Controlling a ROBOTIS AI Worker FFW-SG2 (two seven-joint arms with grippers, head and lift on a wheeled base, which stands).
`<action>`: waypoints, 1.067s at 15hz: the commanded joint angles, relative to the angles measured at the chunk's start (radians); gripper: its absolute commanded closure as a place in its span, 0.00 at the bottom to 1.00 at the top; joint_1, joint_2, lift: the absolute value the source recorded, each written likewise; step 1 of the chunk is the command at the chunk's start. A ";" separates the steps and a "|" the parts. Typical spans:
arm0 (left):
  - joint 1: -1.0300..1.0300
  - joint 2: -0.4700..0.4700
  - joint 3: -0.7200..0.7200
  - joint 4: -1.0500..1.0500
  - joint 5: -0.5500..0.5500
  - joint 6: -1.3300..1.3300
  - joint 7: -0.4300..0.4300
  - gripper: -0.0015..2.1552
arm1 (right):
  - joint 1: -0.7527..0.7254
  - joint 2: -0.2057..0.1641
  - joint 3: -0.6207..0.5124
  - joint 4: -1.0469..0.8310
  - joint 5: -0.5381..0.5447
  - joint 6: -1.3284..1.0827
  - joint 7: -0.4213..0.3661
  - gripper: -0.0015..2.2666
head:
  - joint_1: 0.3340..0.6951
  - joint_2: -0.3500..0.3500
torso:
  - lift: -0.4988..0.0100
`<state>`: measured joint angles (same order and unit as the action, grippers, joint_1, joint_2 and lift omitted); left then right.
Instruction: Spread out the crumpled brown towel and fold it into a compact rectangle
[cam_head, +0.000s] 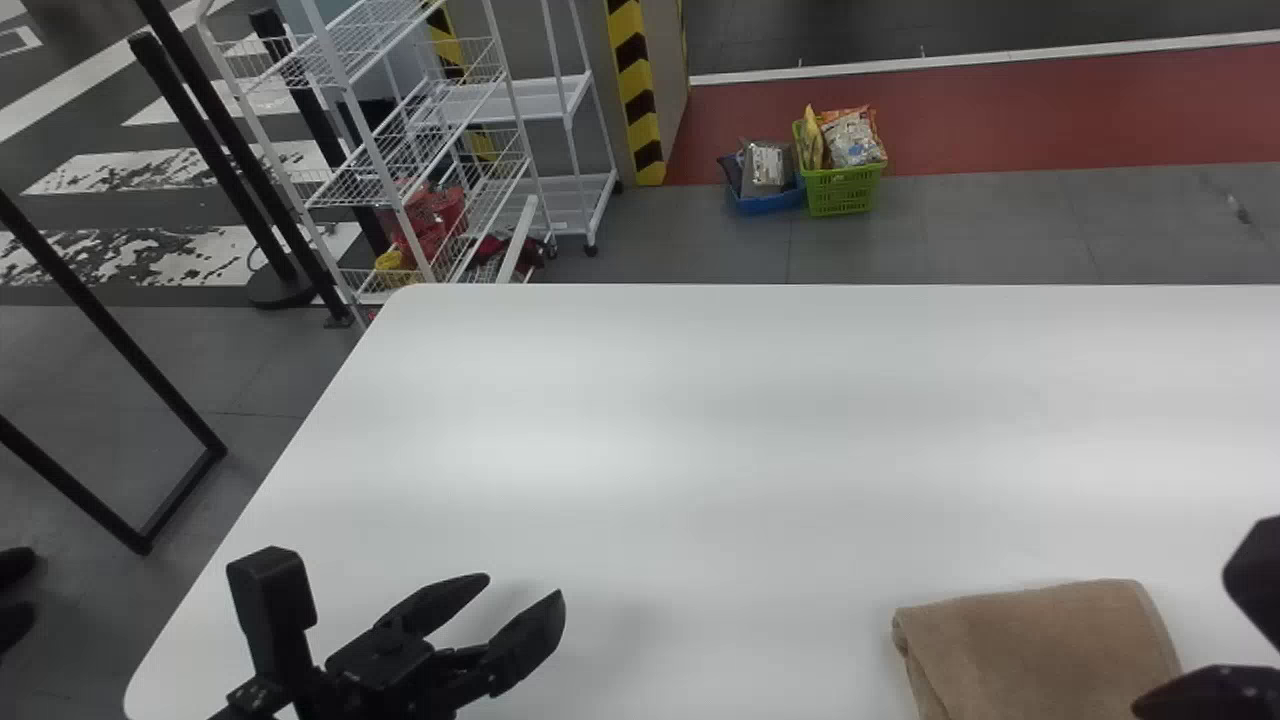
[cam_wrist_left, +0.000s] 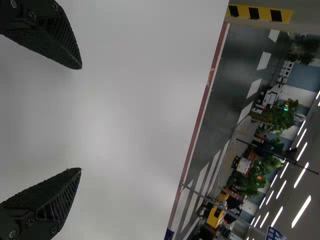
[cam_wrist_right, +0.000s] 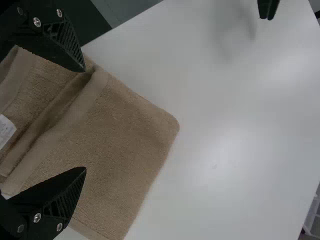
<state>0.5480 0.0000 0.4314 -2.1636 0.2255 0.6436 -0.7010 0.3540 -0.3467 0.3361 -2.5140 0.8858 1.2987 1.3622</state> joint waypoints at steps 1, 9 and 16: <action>0.000 -0.003 0.001 0.001 0.000 0.000 0.002 0.04 | 0.088 -0.054 -0.002 -0.068 0.002 -0.029 0.005 0.22 | 1.00 0.87 | 0.73; -0.008 -0.003 -0.010 0.014 -0.002 -0.003 0.006 0.04 | 0.197 -0.101 -0.052 -0.081 0.009 -0.204 0.005 0.71 | 1.00 0.87 | 0.73; -0.008 -0.003 -0.003 0.022 -0.002 -0.003 0.006 0.04 | 0.034 -0.051 0.012 0.112 0.016 -0.253 0.005 0.71 | 1.00 0.85 | 0.73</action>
<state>0.5410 0.0000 0.4275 -2.1436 0.2239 0.6409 -0.6948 0.4305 -0.4172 0.3337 -2.4365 0.9023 1.0457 1.3622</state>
